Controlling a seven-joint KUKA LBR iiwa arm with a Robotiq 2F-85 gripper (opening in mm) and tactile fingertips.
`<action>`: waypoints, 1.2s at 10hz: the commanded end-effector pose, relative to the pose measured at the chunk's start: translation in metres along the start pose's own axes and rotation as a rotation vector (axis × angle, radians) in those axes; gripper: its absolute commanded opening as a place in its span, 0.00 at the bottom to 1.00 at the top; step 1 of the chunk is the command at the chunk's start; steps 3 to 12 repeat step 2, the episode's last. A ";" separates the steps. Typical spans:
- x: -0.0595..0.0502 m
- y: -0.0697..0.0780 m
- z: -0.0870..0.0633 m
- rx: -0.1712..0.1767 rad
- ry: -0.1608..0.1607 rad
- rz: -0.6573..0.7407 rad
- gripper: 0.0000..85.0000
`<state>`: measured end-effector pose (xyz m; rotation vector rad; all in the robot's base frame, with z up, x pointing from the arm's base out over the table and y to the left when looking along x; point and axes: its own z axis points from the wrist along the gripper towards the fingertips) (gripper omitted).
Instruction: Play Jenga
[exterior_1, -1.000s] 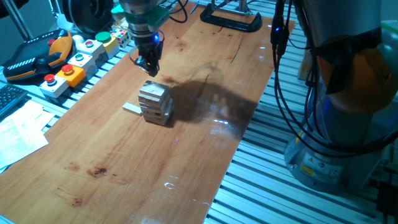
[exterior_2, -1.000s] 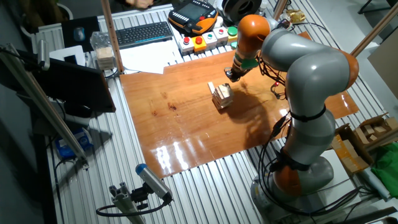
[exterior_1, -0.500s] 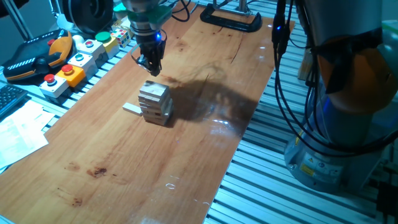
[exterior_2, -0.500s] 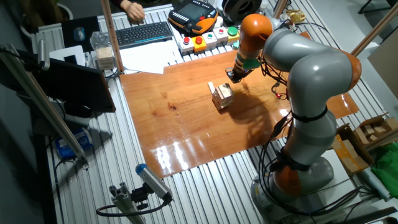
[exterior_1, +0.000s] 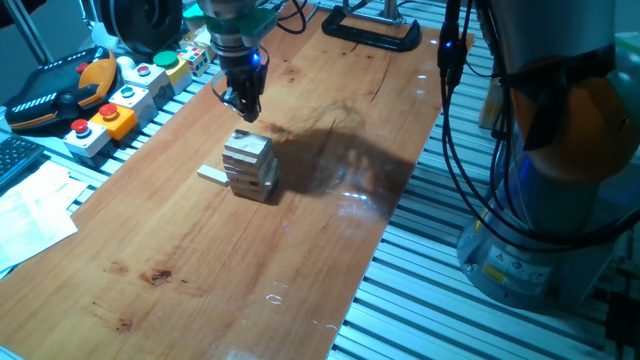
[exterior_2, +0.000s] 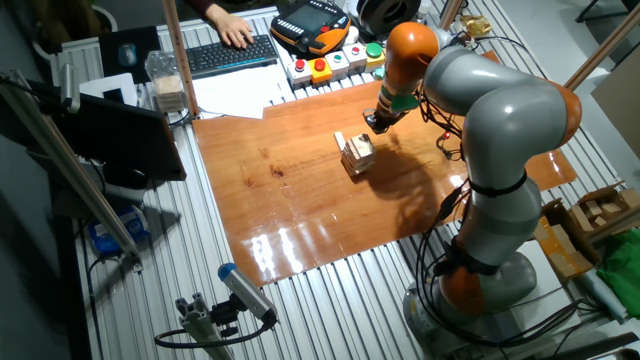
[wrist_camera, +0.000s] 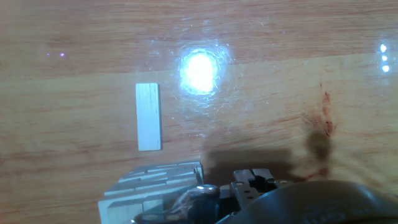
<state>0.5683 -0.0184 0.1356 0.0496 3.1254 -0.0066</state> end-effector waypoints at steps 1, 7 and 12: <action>0.000 0.000 0.000 0.002 0.000 0.000 0.01; 0.000 0.000 0.000 0.002 0.000 -0.002 0.01; 0.000 0.000 0.000 0.002 0.000 -0.002 0.01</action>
